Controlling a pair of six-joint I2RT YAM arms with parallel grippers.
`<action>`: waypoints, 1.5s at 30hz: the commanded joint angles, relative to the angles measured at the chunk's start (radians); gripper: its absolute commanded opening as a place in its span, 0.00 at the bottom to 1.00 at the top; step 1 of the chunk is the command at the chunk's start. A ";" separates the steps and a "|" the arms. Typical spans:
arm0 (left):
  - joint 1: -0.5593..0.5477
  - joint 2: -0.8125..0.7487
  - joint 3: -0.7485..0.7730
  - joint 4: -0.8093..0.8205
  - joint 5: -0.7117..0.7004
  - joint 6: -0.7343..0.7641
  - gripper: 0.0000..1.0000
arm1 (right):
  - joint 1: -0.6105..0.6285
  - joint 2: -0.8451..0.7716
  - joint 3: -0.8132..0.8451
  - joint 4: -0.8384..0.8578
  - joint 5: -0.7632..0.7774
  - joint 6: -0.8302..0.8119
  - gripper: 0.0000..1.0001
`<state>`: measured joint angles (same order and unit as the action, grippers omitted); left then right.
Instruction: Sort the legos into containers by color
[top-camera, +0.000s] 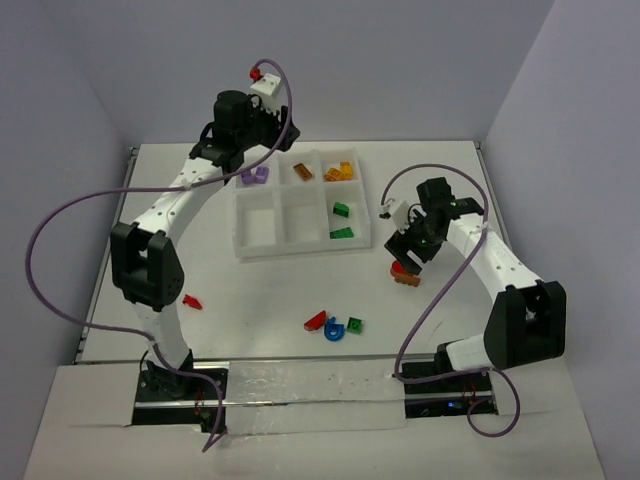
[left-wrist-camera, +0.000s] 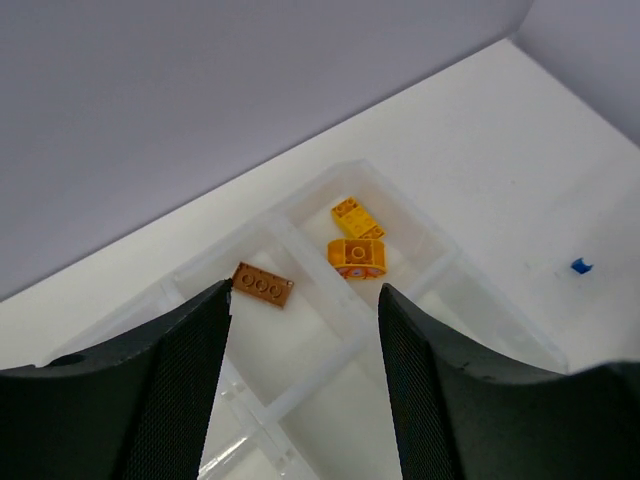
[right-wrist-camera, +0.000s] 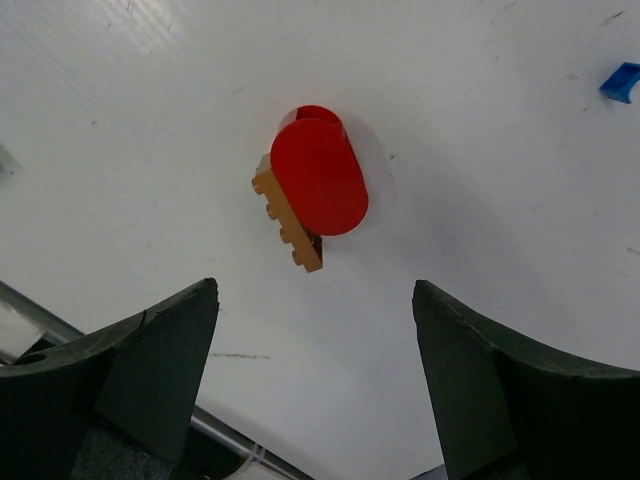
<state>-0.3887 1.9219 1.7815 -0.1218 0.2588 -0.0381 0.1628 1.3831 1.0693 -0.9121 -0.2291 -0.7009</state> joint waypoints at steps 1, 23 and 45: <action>0.012 -0.093 -0.053 0.005 0.049 -0.007 0.67 | -0.012 -0.016 -0.037 -0.061 -0.014 -0.080 0.85; 0.021 -0.101 -0.037 -0.039 0.101 -0.030 0.67 | -0.032 0.134 -0.184 0.123 -0.072 -0.197 0.48; 0.047 -0.141 -0.031 -0.144 0.498 -0.134 0.68 | 0.127 -0.076 0.139 0.026 -0.183 -0.245 0.00</action>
<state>-0.3464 1.8179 1.7011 -0.2118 0.5989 -0.1472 0.1963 1.3563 1.0866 -0.8567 -0.3575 -0.9339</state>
